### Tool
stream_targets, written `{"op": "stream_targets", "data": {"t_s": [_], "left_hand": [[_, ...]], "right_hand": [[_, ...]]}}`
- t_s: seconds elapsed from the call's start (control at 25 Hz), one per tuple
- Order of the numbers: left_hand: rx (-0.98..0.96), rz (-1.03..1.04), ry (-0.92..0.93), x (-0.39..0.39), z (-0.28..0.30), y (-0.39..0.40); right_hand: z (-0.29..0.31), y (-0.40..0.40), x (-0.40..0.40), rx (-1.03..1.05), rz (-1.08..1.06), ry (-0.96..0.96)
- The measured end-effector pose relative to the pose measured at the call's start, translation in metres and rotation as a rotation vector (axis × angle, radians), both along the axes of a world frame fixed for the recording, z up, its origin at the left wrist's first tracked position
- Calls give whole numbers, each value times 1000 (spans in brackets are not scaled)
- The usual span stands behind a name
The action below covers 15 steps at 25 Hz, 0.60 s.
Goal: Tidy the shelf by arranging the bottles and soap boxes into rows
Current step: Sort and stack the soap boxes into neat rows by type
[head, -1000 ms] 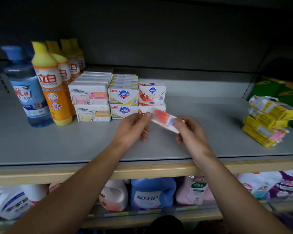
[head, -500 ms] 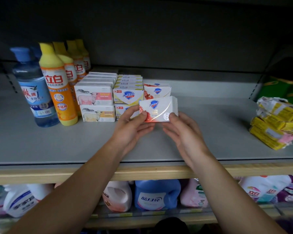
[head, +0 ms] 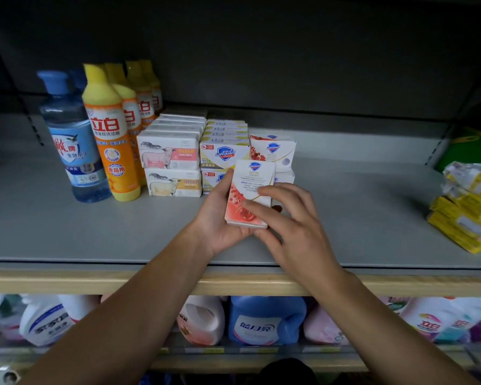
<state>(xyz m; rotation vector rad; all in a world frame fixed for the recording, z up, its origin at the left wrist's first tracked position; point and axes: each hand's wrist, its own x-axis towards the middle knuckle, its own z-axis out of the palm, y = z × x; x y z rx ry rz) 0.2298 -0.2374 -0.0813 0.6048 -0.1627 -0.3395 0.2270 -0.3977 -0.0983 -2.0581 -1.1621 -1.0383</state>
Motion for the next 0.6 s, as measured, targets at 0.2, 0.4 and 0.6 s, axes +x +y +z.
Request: {"op": "stream_targets", "data": {"t_s": [0.2,0.4,0.6], "left_hand": [[86,59,-29,2,-2,-2],[208,236,5,-2,0,-1],[323,356,-68,-1,-4,-5]], "right_hand": [[-1,-2,-4,108,43,179],[5,-3,-4,589,270,698],[14,-9,3,1094,571,1223]]}}
